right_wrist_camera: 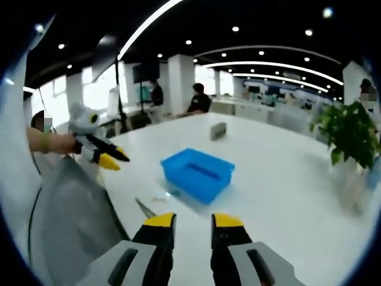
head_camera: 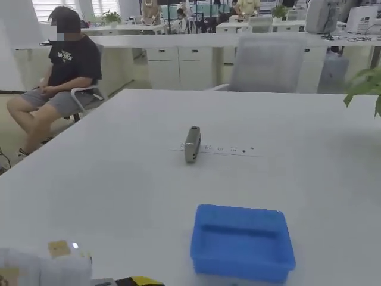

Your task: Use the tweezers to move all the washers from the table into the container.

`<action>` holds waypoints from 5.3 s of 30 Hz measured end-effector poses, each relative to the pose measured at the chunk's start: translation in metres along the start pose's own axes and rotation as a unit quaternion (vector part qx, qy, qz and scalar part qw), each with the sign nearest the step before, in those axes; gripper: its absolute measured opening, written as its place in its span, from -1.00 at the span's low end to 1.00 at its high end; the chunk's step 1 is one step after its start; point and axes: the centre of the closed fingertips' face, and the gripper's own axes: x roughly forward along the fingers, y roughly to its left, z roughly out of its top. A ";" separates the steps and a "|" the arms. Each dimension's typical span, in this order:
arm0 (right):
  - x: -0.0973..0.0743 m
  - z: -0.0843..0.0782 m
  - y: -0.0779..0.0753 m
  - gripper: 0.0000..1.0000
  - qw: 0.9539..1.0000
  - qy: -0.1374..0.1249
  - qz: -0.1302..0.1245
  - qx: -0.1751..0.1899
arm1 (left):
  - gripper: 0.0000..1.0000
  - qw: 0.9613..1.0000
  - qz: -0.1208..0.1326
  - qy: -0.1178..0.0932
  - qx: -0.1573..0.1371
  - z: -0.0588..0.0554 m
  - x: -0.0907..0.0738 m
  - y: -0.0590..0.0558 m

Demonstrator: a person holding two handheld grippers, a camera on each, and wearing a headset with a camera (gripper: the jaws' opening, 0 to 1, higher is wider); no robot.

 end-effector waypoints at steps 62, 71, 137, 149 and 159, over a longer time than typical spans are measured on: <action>0.103 -0.036 0.092 -0.87 0.948 0.117 0.223 -0.196 | -1.00 0.935 -0.115 0.129 0.309 0.026 0.021 -0.062; 0.125 -0.006 0.096 -0.86 0.956 0.075 0.225 -0.174 | -1.00 0.931 -0.102 0.137 0.323 0.046 0.008 -0.040; 0.139 0.018 0.083 -0.95 0.970 0.037 0.238 0.017 | -0.24 0.997 0.056 -0.022 0.038 0.008 -0.015 -0.014; 0.108 0.044 0.057 -0.94 0.974 -0.004 0.210 0.089 | 0.36 0.980 0.130 -0.133 0.071 0.031 -0.014 -0.004; 0.090 0.074 0.016 -0.94 0.985 -0.032 0.152 0.080 | 0.46 0.978 0.138 -0.139 0.072 0.033 -0.017 -0.003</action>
